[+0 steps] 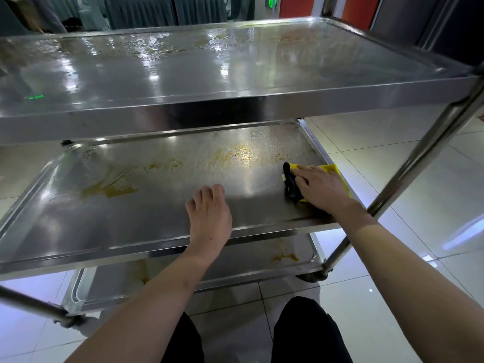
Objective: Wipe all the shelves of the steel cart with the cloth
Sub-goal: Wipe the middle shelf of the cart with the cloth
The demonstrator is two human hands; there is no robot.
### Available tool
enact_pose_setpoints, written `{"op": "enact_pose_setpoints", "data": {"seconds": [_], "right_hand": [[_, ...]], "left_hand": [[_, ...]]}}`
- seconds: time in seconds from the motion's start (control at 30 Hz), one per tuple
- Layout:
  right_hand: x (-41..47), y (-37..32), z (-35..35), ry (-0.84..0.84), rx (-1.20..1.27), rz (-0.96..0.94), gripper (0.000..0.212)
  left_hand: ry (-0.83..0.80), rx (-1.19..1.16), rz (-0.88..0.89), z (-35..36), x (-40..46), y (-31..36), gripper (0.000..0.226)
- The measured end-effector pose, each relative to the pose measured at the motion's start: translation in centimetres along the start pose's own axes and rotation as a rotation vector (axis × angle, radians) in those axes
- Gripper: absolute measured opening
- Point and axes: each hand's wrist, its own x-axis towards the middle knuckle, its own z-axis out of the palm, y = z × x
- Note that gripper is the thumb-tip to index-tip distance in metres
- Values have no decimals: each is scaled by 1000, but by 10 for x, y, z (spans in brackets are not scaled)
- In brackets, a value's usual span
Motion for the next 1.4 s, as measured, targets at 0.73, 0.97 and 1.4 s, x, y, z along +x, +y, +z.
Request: {"op": "enact_pose_setpoints", "data": {"seconds": [0.73, 0.97, 1.4], "right_hand": [[30, 3, 1, -40, 27, -51, 49], [-7, 5, 7, -36, 9, -36, 49], [35, -8, -15, -86, 22, -56, 46]], "left_hand": [[-29, 7, -30, 1, 8, 5, 36], [-8, 25, -38, 1, 7, 4, 33], [42, 38, -19, 3, 5, 3, 32]]}}
